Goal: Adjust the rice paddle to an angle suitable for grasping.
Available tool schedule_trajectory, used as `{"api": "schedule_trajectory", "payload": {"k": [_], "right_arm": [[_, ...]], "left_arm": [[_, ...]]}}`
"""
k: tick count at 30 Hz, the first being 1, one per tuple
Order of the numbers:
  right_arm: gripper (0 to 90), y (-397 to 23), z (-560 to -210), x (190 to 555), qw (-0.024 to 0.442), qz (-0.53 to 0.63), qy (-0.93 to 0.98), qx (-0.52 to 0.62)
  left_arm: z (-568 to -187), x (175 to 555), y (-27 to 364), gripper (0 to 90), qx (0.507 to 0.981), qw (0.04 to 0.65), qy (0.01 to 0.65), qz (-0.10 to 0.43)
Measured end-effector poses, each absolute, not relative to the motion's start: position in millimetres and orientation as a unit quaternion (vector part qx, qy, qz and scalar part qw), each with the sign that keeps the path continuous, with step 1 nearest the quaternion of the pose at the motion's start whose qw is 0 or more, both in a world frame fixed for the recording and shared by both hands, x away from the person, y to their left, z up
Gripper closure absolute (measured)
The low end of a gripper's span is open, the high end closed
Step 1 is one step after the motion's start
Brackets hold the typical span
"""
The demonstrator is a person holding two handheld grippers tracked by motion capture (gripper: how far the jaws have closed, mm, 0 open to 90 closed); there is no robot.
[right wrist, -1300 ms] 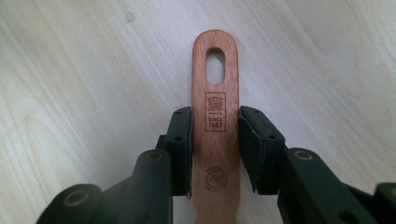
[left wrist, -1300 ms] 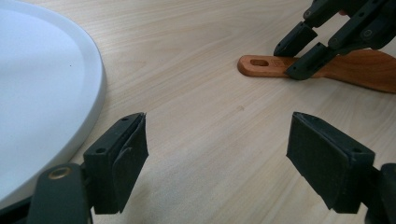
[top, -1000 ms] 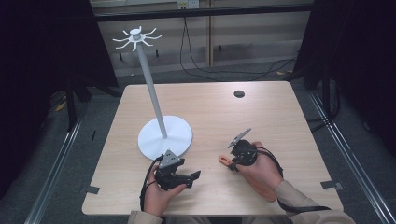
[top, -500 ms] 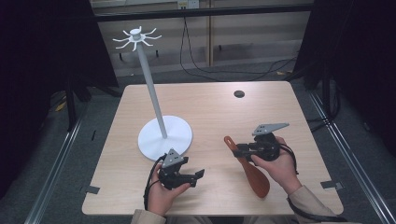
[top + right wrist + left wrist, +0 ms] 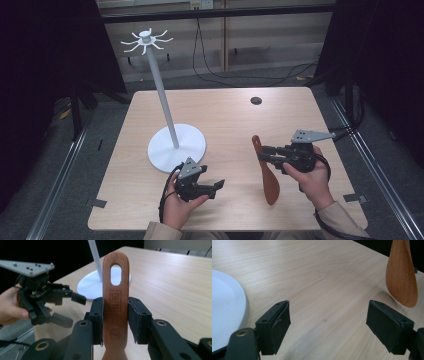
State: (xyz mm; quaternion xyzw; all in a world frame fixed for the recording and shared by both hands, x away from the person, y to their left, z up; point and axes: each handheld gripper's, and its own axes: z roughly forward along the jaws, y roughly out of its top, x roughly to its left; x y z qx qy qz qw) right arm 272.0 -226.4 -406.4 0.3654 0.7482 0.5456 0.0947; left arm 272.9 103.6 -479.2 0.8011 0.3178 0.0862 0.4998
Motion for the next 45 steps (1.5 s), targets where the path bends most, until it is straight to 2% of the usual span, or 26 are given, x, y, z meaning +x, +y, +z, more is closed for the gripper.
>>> {"api": "schedule_trajectory", "payload": {"k": [14,23,28,33,45], "right_arm": [[67.2,-223,-387,265,0.121,0.585,0.721,0.351],[67.1,-209,-383,262,0.156,0.583,0.715,0.353],[67.1,-201,-384,261,0.161,0.588,0.708,0.356],[67.1,-194,-382,258,0.170,0.594,0.702,0.354],[67.0,-180,-380,255,0.173,0.603,0.697,0.347]], "left_arm": [[-454,273,90,19.2,0.772,0.549,0.305,0.097],[-433,271,59,19.9,0.741,0.599,0.290,0.092],[-427,272,47,22.0,0.739,0.607,0.282,0.082],[-424,274,39,30.6,0.732,0.618,0.279,0.077],[-418,274,38,60.6,0.724,0.629,0.271,0.086]]}}
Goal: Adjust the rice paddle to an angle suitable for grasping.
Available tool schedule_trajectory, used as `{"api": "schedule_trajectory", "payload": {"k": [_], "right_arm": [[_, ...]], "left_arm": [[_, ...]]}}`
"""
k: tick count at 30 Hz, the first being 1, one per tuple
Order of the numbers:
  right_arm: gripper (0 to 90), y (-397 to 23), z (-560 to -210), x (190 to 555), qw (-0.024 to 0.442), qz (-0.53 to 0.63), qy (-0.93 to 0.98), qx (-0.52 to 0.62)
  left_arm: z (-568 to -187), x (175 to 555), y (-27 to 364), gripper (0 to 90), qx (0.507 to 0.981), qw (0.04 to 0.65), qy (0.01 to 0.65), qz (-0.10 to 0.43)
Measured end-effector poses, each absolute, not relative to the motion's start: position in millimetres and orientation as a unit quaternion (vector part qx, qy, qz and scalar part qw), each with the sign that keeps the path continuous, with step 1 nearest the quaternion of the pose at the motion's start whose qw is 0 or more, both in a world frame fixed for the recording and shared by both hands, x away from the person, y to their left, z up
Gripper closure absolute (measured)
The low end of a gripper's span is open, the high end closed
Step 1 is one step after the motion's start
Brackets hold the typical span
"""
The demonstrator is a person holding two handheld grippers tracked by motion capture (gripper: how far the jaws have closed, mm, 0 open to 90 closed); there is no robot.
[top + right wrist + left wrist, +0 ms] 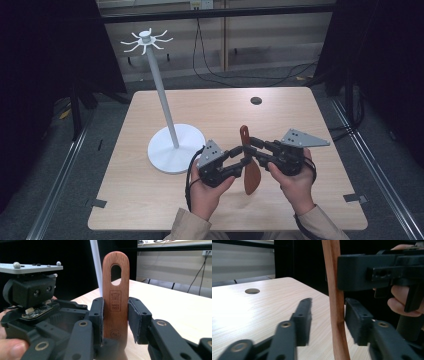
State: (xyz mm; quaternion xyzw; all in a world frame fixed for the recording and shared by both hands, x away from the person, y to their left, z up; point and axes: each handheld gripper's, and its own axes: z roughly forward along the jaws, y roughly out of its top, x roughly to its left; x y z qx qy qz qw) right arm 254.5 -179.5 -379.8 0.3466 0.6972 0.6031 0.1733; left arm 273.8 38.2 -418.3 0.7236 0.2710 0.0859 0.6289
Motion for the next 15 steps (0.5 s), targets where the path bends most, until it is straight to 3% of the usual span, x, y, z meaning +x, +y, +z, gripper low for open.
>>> {"api": "schedule_trajectory", "payload": {"k": [2,5,7,9,11,15], "right_arm": [[67.0,-178,-380,254,0.172,0.604,0.697,0.345],[67.1,-178,-382,254,0.171,0.605,0.696,0.347],[67.3,-178,-383,254,0.170,0.605,0.696,0.348],[85.5,-180,-383,252,0.176,0.607,0.695,0.343],[75.6,-183,-383,252,0.168,0.606,0.695,0.348],[67.0,-190,-386,251,0.189,0.600,0.693,0.351]], "left_arm": [[-418,274,38,65.4,0.724,0.631,0.268,0.081],[-418,272,38,79.9,0.727,0.626,0.269,0.084],[-418,272,37,81.1,0.728,0.624,0.271,0.084],[-418,273,42,82.5,0.734,0.613,0.277,0.089],[-418,273,43,82.5,0.738,0.610,0.274,0.094],[-415,274,45,82.6,0.748,0.596,0.271,0.106]]}}
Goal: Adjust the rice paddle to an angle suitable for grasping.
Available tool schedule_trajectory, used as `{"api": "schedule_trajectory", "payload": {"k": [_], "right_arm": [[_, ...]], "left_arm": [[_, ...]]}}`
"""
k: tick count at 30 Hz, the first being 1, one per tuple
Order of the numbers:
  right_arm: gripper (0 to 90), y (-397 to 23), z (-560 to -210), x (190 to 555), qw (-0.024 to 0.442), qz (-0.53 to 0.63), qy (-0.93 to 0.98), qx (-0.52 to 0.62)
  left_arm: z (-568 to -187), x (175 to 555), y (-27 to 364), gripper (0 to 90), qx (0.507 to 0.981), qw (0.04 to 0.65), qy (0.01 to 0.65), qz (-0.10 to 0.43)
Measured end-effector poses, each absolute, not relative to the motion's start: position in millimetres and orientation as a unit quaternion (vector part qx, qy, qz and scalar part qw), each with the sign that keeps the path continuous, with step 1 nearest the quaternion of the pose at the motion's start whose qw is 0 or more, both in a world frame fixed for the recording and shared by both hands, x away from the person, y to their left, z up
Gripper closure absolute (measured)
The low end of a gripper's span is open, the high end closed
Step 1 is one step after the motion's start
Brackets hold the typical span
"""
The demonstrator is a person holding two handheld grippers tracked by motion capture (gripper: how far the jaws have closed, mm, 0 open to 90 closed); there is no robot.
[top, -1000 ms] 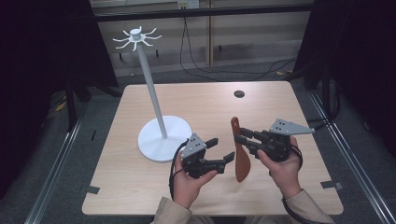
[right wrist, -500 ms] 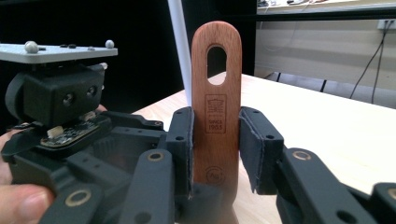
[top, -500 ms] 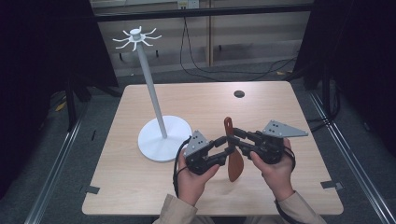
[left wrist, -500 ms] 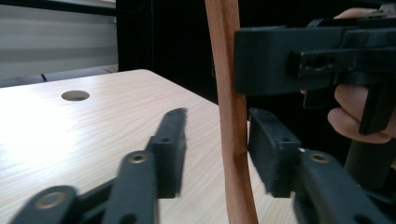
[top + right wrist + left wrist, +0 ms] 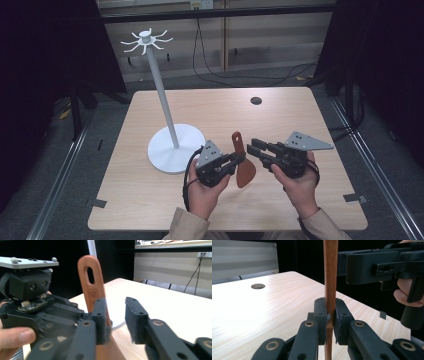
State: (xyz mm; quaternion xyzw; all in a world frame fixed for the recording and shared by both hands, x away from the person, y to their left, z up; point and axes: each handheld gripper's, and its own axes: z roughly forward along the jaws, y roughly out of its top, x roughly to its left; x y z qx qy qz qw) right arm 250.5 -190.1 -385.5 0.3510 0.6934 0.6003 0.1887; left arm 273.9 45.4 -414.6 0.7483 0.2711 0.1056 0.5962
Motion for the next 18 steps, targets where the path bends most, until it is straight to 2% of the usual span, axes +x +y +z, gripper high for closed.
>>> {"api": "schedule_trajectory", "payload": {"k": [5,12,18], "right_arm": [[52.2,-204,-393,249,0.199,0.594,0.694,0.355],[26.8,-219,-411,244,0.223,0.568,0.707,0.357],[14.4,-224,-426,244,0.234,0.537,0.728,0.355]], "left_arm": [[-411,278,51,82.6,0.746,0.596,0.276,0.108],[-405,281,58,82.6,0.753,0.588,0.274,0.112],[-398,282,66,82.6,0.756,0.581,0.279,0.116]]}}
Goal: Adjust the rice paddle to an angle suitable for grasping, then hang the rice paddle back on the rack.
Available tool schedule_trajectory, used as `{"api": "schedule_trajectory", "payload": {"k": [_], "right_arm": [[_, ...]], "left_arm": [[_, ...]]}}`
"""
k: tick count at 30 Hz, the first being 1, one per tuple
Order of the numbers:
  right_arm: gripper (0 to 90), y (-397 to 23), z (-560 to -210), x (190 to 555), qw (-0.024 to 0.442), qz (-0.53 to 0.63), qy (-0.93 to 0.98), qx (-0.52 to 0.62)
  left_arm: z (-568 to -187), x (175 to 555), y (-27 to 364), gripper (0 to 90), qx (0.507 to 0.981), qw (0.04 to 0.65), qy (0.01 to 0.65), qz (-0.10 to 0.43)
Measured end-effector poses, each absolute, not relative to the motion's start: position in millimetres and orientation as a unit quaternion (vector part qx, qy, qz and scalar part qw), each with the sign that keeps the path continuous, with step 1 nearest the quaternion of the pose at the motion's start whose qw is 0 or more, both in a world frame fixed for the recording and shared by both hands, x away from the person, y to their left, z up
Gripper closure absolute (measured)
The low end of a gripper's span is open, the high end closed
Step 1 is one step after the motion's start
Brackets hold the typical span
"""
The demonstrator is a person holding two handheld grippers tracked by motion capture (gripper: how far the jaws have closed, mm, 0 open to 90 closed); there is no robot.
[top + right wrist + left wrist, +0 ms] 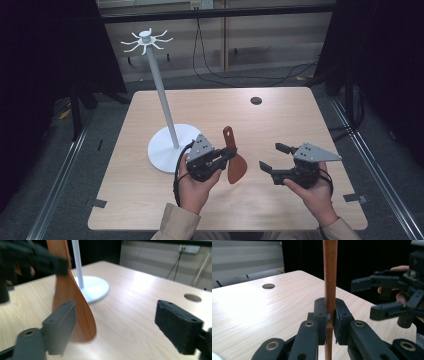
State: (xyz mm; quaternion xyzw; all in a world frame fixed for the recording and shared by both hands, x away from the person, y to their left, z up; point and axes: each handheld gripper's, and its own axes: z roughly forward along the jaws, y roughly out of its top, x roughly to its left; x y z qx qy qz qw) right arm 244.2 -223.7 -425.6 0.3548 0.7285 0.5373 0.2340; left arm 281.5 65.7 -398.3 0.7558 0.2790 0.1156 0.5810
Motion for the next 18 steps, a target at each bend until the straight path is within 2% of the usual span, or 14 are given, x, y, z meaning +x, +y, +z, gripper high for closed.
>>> {"api": "schedule_trajectory", "payload": {"k": [8,18], "right_arm": [[3.6,-220,-440,245,0.219,0.523,0.746,0.349],[0.1,-222,-445,244,0.209,0.523,0.749,0.350]], "left_arm": [[-388,287,85,82.6,0.756,0.576,0.290,0.118],[-364,292,106,82.6,0.757,0.568,0.298,0.125]]}}
